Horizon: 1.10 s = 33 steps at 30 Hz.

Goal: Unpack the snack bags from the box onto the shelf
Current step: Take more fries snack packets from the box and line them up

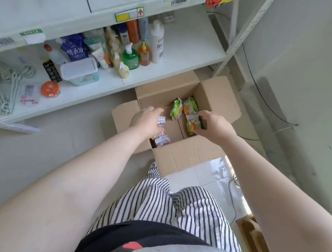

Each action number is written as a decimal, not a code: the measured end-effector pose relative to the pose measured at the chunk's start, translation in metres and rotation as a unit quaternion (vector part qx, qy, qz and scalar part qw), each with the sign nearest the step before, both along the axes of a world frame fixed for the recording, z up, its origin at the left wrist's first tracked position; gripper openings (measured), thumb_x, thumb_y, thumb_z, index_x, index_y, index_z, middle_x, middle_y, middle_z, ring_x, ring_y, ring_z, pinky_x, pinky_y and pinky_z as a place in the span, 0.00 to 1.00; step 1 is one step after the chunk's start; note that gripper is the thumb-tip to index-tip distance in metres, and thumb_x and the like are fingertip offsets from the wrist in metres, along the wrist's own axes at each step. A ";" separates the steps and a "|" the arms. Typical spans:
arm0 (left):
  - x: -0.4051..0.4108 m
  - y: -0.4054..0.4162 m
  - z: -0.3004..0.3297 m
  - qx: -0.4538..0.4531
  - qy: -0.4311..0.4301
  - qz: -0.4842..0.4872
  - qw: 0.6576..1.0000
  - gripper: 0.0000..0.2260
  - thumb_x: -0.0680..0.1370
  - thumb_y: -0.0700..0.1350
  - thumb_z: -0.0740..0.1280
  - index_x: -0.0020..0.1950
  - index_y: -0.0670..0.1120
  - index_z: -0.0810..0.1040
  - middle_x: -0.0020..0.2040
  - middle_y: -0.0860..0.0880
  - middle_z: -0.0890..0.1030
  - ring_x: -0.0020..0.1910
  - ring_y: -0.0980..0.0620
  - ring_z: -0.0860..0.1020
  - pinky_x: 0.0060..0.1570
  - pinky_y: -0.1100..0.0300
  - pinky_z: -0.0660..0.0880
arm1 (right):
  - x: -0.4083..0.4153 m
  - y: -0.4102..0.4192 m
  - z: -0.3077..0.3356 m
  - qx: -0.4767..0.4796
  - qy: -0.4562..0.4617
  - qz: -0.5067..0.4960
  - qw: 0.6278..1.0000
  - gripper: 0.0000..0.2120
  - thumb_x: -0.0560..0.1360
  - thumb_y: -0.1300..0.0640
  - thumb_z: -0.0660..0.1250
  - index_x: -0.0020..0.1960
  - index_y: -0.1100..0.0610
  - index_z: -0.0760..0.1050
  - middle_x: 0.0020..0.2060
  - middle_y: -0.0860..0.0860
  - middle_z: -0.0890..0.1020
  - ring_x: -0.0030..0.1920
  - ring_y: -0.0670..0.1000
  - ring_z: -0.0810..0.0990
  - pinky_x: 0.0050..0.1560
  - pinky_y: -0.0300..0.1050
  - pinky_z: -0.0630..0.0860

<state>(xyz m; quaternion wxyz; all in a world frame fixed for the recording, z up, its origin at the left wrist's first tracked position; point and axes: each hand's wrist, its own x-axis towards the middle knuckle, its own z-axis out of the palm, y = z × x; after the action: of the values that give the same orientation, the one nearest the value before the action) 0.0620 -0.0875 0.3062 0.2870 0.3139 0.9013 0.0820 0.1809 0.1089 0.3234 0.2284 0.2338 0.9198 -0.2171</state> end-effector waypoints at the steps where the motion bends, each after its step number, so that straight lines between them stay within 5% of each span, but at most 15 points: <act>1: -0.005 0.006 -0.002 -0.001 -0.003 0.001 1.000 0.28 0.74 0.51 0.69 0.73 0.51 0.66 0.63 0.46 0.74 0.62 0.45 0.74 0.53 0.55 0.71 | -0.005 0.006 -0.003 -0.003 0.000 0.002 1.000 0.30 0.72 0.50 0.73 0.71 0.53 0.68 0.61 0.54 0.76 0.62 0.57 0.75 0.55 0.55 0.77; 12: -0.042 0.032 -0.086 -0.036 -0.022 0.108 0.993 0.28 0.75 0.53 0.70 0.73 0.55 0.65 0.65 0.48 0.75 0.64 0.46 0.73 0.57 0.55 0.71 | -0.079 0.050 -0.113 -0.091 -0.080 0.098 0.988 0.31 0.74 0.51 0.71 0.73 0.53 0.65 0.64 0.55 0.76 0.62 0.57 0.76 0.58 0.51 0.75; 16: -0.049 0.043 -0.171 -0.029 -0.057 0.165 0.984 0.26 0.74 0.51 0.71 0.70 0.50 0.69 0.63 0.46 0.76 0.63 0.45 0.74 0.58 0.52 0.73 | -0.099 0.057 -0.203 -0.118 -0.096 0.102 0.983 0.28 0.74 0.51 0.71 0.71 0.53 0.66 0.63 0.54 0.77 0.63 0.56 0.75 0.51 0.43 0.70; 25: -0.076 0.059 -0.410 0.012 -0.103 0.212 0.972 0.27 0.74 0.42 0.72 0.71 0.43 0.68 0.66 0.42 0.74 0.63 0.43 0.74 0.58 0.58 0.66 | -0.129 0.055 -0.446 -0.179 -0.133 0.069 0.972 0.33 0.73 0.50 0.74 0.74 0.55 0.65 0.65 0.55 0.76 0.64 0.55 0.75 0.58 0.42 0.69; 33: -0.116 0.084 -0.535 -0.037 -0.088 0.198 0.975 0.32 0.73 0.46 0.74 0.73 0.42 0.64 0.68 0.40 0.69 0.68 0.41 0.68 0.64 0.52 0.67 | -0.130 0.044 -0.572 -0.229 -0.144 0.025 0.962 0.36 0.70 0.44 0.75 0.73 0.53 0.65 0.64 0.53 0.76 0.63 0.53 0.75 0.61 0.46 0.71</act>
<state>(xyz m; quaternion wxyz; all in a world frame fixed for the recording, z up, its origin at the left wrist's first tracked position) -0.0543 -0.0037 -0.2290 0.3549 0.1096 0.9191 0.1316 0.0508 0.1529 -0.2486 0.4113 0.1814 0.8084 -0.3801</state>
